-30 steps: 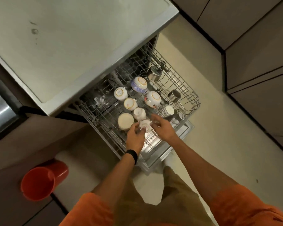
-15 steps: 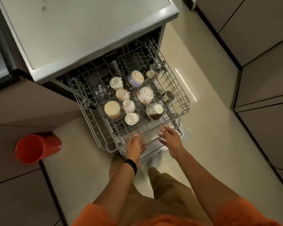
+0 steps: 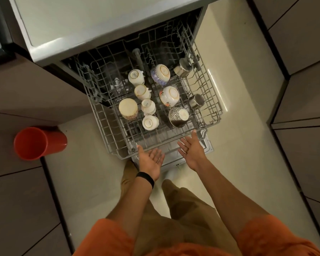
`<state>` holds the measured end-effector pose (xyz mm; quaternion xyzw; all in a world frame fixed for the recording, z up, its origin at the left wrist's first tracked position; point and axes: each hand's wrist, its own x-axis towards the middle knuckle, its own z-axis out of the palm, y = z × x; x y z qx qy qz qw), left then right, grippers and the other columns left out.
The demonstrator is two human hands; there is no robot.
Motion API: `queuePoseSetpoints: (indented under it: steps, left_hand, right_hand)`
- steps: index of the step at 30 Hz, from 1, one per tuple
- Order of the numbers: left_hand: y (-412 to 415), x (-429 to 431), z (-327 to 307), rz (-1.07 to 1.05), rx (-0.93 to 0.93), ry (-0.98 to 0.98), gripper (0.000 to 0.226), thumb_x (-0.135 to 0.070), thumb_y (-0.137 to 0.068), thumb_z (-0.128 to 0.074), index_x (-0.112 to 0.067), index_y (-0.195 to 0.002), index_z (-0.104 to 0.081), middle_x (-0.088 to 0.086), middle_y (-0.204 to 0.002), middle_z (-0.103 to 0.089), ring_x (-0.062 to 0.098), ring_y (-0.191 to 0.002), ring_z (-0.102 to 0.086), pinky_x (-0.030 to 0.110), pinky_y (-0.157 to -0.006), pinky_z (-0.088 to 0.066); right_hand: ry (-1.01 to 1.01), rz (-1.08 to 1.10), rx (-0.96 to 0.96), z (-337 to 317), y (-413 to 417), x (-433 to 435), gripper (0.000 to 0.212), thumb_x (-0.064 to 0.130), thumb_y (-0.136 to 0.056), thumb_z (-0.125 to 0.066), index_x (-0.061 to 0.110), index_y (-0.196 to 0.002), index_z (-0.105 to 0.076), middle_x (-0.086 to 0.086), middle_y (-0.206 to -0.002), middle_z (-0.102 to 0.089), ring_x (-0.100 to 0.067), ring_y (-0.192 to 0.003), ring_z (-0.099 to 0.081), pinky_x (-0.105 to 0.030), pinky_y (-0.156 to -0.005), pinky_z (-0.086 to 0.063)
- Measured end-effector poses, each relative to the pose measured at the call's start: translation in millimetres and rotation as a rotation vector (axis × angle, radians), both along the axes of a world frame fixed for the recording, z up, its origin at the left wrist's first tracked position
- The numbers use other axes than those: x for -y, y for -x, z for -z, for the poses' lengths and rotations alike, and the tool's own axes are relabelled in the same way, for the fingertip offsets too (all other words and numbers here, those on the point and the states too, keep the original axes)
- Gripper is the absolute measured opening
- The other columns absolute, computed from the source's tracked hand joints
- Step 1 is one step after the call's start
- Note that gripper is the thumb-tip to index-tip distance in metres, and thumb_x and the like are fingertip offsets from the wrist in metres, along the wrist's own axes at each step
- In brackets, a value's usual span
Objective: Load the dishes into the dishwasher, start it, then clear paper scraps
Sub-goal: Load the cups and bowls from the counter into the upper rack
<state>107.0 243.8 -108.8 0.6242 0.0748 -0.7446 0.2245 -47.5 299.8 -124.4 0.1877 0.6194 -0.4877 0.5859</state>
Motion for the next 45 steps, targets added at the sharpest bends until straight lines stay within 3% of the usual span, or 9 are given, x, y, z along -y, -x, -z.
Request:
queuePoseSetpoints:
  steps: [6,13,20,28,34,36,39,41,45]
  left_hand:
    - [3,6,-1,-0.123,-0.039,-0.057,0.086,-0.064,-0.100,-0.042,0.001,-0.155,-0.031,0.022,-0.150,-0.048,0.033,-0.134,-0.053,0.044,-0.117,-0.040]
    - [7,9,0,-0.194,-0.065,-0.087,0.094,-0.071,-0.095,-0.047,0.001,-0.154,-0.033,0.023,-0.146,-0.051,0.035,-0.129,-0.055,0.044,-0.115,-0.042]
    - [13,34,-6,-0.196,-0.061,-0.036,0.093,-0.071,-0.096,-0.045,0.003,-0.151,-0.036,0.023,-0.144,-0.053,0.035,-0.128,-0.056,0.044,-0.115,-0.042]
    - [26,89,-6,-0.205,-0.085,0.037,0.098,-0.078,-0.094,-0.037,0.001,-0.153,-0.035,0.022,-0.145,-0.052,0.034,-0.129,-0.056,0.044,-0.113,-0.045]
    - [40,148,-3,-0.256,-0.142,0.096,0.099,-0.080,-0.093,-0.031,-0.002,-0.154,-0.032,0.020,-0.151,-0.048,0.034,-0.133,-0.053,0.045,-0.114,-0.043]
    - [44,168,-1,-0.278,-0.166,0.121,0.098,-0.080,-0.093,-0.030,-0.003,-0.153,-0.035,0.019,-0.151,-0.049,0.034,-0.134,-0.053,0.046,-0.114,-0.042]
    - [48,200,5,-0.322,-0.178,0.149,0.091,-0.078,-0.095,-0.032,-0.003,-0.147,-0.043,0.019,-0.142,-0.056,0.034,-0.128,-0.057,0.047,-0.113,-0.042]
    - [50,214,10,-0.352,-0.174,0.144,0.087,-0.075,-0.096,-0.034,-0.002,-0.143,-0.048,0.019,-0.135,-0.059,0.034,-0.122,-0.060,0.048,-0.111,-0.045]
    - [55,240,20,-0.365,-0.211,0.135,0.083,-0.073,-0.096,-0.037,-0.002,-0.136,-0.054,0.019,-0.134,-0.063,0.035,-0.120,-0.064,0.046,-0.106,-0.050]
  right_hand:
    - [-0.010,-0.033,-0.053,5,0,5,0.077,0.063,-0.103,-0.037,0.011,-0.158,-0.031,-0.011,-0.155,-0.047,-0.020,-0.131,-0.057,-0.037,-0.115,-0.040]
    - [-0.015,-0.020,-0.072,4,4,7,0.079,0.065,-0.100,-0.041,0.009,-0.156,-0.036,-0.012,-0.151,-0.051,-0.019,-0.124,-0.062,-0.034,-0.108,-0.045]
    - [0.032,-0.006,-0.073,3,6,32,0.074,0.061,-0.103,-0.038,0.009,-0.156,-0.035,-0.011,-0.151,-0.052,-0.017,-0.122,-0.062,-0.036,-0.112,-0.045]
    - [0.069,-0.012,-0.056,-1,17,94,0.072,0.061,-0.105,-0.033,0.010,-0.155,-0.036,-0.008,-0.150,-0.053,-0.014,-0.120,-0.062,-0.033,-0.099,-0.048]
    - [0.156,0.013,-0.032,-3,28,159,0.073,0.061,-0.105,-0.029,0.013,-0.159,-0.029,-0.005,-0.153,-0.050,-0.018,-0.130,-0.056,-0.038,-0.112,-0.043]
    - [0.175,0.026,-0.037,-4,32,183,0.069,0.062,-0.105,-0.029,0.016,-0.156,-0.037,-0.002,-0.144,-0.059,-0.017,-0.126,-0.059,-0.038,-0.109,-0.044]
    - [0.175,0.068,-0.046,-3,37,217,0.054,0.057,-0.106,-0.033,0.018,-0.135,-0.056,0.001,-0.118,-0.070,-0.016,-0.113,-0.065,-0.037,-0.100,-0.048]
    - [0.171,0.111,-0.039,1,37,230,0.048,0.053,-0.106,-0.037,0.017,-0.126,-0.062,0.000,-0.117,-0.072,-0.017,-0.113,-0.066,-0.038,-0.098,-0.049]
    - [0.193,0.169,-0.053,15,37,255,0.037,0.040,-0.108,-0.041,0.020,-0.128,-0.064,0.002,-0.118,-0.075,-0.016,-0.115,-0.067,-0.034,-0.092,-0.049]
